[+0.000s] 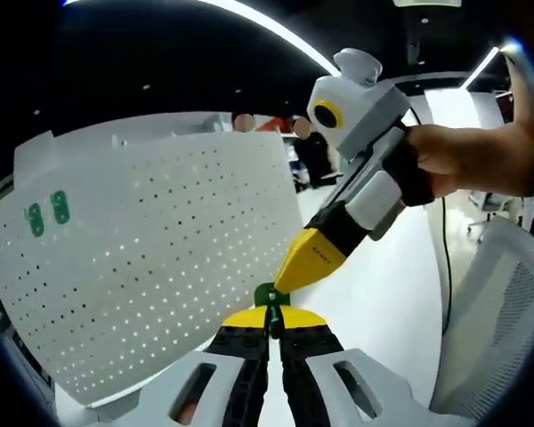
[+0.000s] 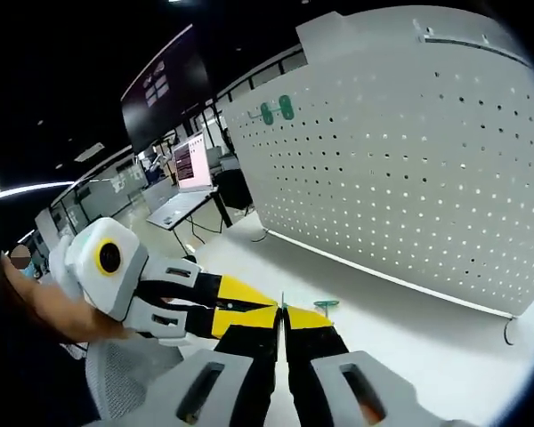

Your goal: Insert the hook assembly into the mounting plate slot until the hook locks in place.

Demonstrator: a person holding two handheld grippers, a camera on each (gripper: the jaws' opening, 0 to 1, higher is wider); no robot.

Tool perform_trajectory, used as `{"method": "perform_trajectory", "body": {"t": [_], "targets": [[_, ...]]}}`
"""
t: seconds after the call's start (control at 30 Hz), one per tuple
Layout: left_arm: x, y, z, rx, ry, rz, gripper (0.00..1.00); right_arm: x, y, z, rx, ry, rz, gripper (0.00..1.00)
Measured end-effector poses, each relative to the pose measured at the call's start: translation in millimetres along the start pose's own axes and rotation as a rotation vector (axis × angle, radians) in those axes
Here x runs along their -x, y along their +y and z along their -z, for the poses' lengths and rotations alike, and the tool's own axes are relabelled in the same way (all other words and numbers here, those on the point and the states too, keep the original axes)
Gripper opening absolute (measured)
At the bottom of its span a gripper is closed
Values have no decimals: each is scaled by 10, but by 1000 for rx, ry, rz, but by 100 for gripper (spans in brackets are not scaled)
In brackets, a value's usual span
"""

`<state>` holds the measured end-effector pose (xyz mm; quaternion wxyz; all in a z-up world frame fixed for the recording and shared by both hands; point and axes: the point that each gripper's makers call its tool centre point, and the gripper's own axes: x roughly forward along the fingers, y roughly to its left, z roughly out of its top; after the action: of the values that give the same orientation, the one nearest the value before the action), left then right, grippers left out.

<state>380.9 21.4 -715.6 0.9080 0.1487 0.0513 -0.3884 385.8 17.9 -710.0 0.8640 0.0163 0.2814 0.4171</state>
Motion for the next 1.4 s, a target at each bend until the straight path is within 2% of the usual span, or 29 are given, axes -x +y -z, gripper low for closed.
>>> {"method": "perform_trajectory", "body": {"t": [0.17, 0.4, 0.67, 0.8, 1.23, 1.4], "targets": [[-3, -7, 17, 1, 6, 3, 3, -13, -13, 16, -18, 4, -4, 1], [0, 34, 15, 10, 5, -16, 3, -12, 18, -26, 39, -21, -14, 1], [40, 210, -2, 53, 3, -62, 3, 43, -19, -101, 74, -68, 5, 16], [57, 307, -39, 68, -6, -86, 3, 63, -38, -132, 101, -96, 17, 27], [101, 534, -173, 98, -26, -139, 3, 152, -42, -219, 141, -156, 20, 43], [112, 630, -218, 98, -29, -162, 3, 171, -36, -221, 162, -170, 18, 55]]}}
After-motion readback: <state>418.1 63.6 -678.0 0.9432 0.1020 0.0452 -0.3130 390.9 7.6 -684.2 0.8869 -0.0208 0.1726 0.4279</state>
